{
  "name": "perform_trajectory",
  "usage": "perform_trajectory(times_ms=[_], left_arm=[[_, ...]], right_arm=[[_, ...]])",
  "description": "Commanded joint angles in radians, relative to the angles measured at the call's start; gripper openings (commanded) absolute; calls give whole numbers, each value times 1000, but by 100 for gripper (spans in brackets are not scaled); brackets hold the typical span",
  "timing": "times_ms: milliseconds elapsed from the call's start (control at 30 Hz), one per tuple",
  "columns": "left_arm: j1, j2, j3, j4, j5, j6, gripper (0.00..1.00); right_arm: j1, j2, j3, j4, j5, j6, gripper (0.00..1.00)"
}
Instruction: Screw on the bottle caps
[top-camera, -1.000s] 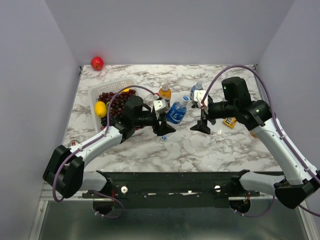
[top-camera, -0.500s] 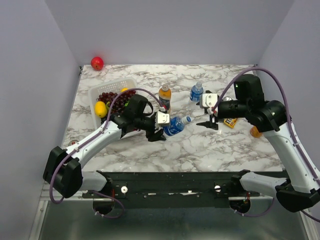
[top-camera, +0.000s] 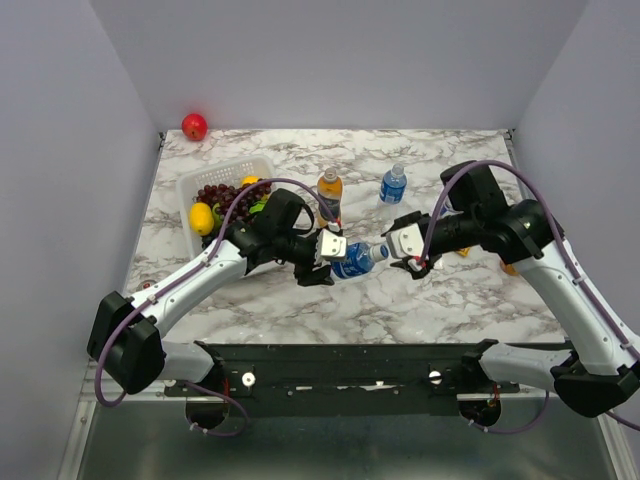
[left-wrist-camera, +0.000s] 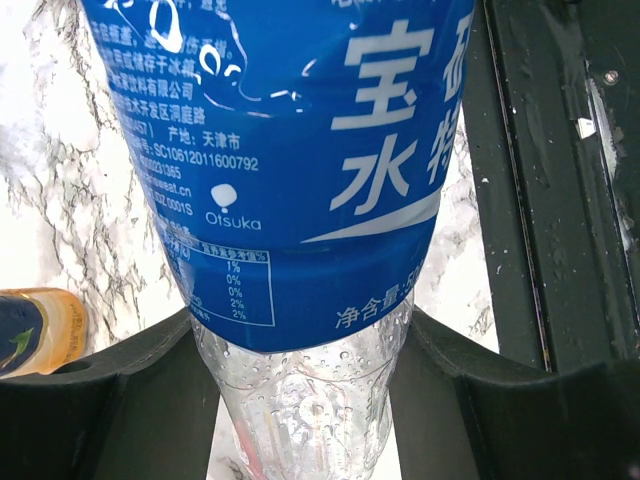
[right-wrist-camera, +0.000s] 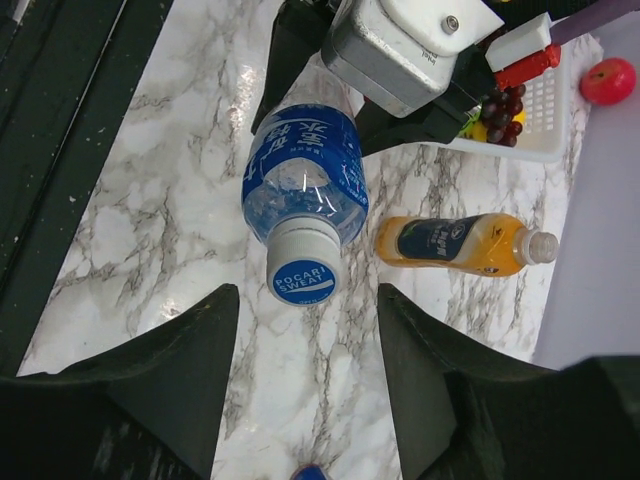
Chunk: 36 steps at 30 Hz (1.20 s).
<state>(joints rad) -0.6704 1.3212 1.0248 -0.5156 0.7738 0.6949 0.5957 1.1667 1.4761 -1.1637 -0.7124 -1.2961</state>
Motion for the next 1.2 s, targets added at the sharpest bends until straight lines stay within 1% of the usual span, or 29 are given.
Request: perform_trajectory(times_ms=[0,133,267,300,367,433,500,567,633,667,733,767,833,867,900,933,967,1000,1033,1067,1100,1167], left_arm=[[-11,1,29,-14,-15,11,0],[-12,-2,29,-12,-15,5,0],[-12,-4,27,-11,-16,3,0],[-12,-5,27,-6,-15,2,0],[-11,-7,24,3,-15,-9,0],[-12,-8,20,8,-13,-18,0],[-12,-8,18,20,-13,-24,0],[-12,-10,18,25,-16,-31,0],[-12,-11,17,31,-21,-35,0],[-12,-14,17,48,-34,-52,0],[-14,-22,14,61,-50,-61,0],[-14,-33,8,90,-60,-72,0],[-15,-56,-21,127,-114,-92,0],[-20,-78,-35,176,-140,-101,0],[-23,-89,-49,196,-198,-109,0],[-24,-102,-77,219,-223,-115,0],[-29,-123,-87,254,-252,-120,0],[-32,-137,-101,275,-283,-129,0],[-35,-148,-133,298,-342,-146,0],[-37,-169,-147,321,-359,-149,0],[-41,-174,-157,321,-372,-147,0],[-44,-180,-167,278,-369,-126,0]], right_arm=[[22,4,-11,-27,-21,-58,63],[47,7,-20,-17,-22,-49,61],[64,17,-20,-8,-18,-31,55],[65,21,-19,-10,-16,-28,52],[67,28,-17,-11,-6,-20,50],[67,34,-20,-10,7,-9,44],[67,45,-22,-2,11,24,38],[67,57,-25,16,17,88,36],[67,71,-22,28,19,135,31],[67,79,-20,53,28,206,29],[65,116,-1,58,30,271,25],[64,129,9,64,36,344,24],[56,186,44,67,42,424,23],[52,207,58,68,41,513,22],[32,227,70,71,34,565,21],[18,266,81,79,28,619,21],[3,277,92,96,4,724,20],[-38,286,92,110,-21,776,19],[-62,295,92,120,-51,828,18],[-85,318,95,128,-121,934,18],[-129,333,107,128,-166,984,18],[-166,349,112,166,-263,1073,25]])
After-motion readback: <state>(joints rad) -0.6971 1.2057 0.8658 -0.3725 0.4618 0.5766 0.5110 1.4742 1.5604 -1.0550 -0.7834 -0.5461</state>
